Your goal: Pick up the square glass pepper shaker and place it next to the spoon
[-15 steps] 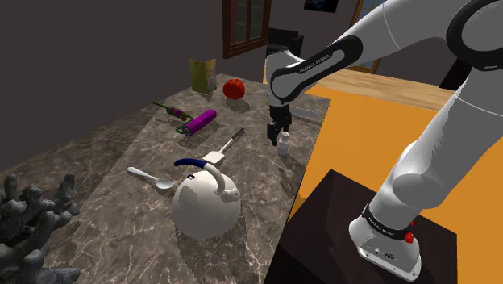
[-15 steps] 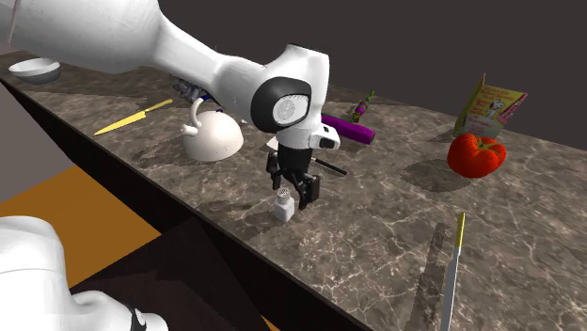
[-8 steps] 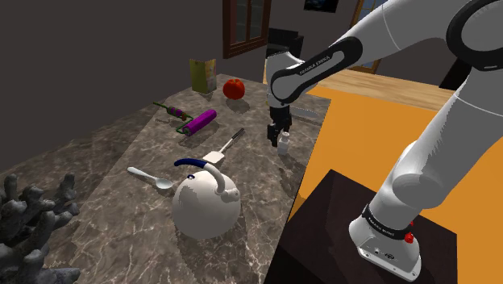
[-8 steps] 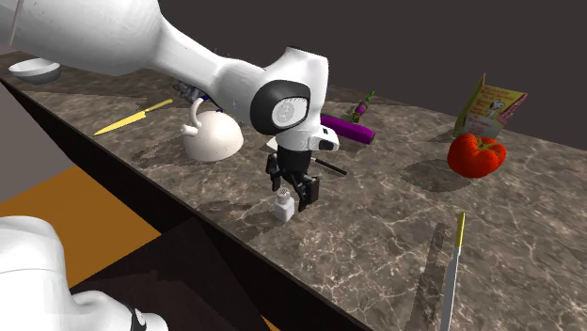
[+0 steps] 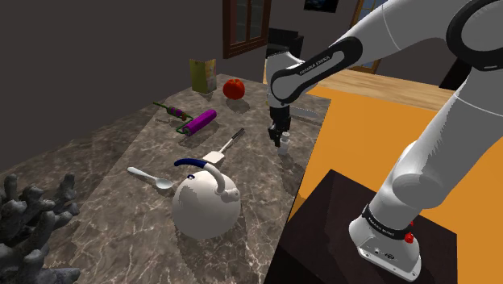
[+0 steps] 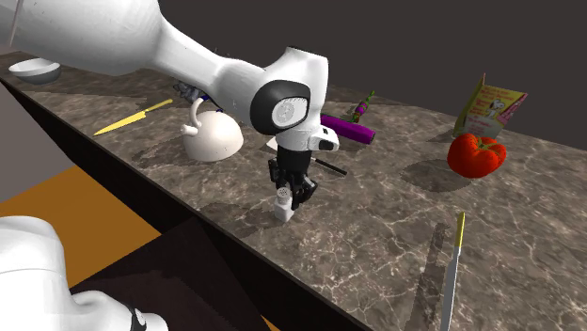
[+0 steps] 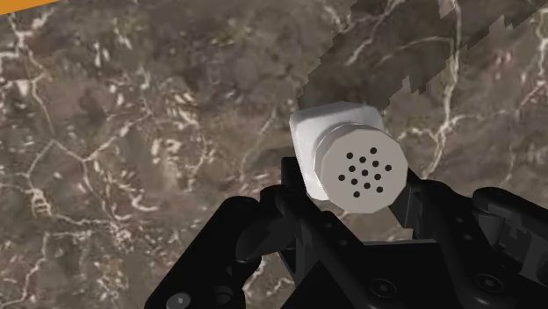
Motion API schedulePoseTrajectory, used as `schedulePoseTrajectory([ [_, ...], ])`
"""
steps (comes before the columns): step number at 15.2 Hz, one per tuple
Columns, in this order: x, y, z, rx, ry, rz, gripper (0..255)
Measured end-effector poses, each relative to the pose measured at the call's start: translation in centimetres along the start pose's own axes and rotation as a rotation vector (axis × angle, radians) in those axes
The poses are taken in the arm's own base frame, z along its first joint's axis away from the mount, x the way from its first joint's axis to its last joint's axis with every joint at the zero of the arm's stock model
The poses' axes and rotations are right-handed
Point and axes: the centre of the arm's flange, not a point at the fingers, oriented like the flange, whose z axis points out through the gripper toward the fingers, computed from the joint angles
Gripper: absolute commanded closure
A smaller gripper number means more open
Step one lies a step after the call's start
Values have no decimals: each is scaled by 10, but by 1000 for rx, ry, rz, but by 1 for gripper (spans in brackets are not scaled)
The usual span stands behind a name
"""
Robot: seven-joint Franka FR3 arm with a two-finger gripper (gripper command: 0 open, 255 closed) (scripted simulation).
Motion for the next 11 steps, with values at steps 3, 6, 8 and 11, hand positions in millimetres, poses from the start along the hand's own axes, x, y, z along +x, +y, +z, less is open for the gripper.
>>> schedulePoseTrajectory([
  [3,-1,-1,-2,0,0,0,255],
  [6,-3,0,-15,0,0,0,255],
  [8,-4,1,-27,0,1,0,255],
  [11,-7,1,-40,0,0,0,255],
])
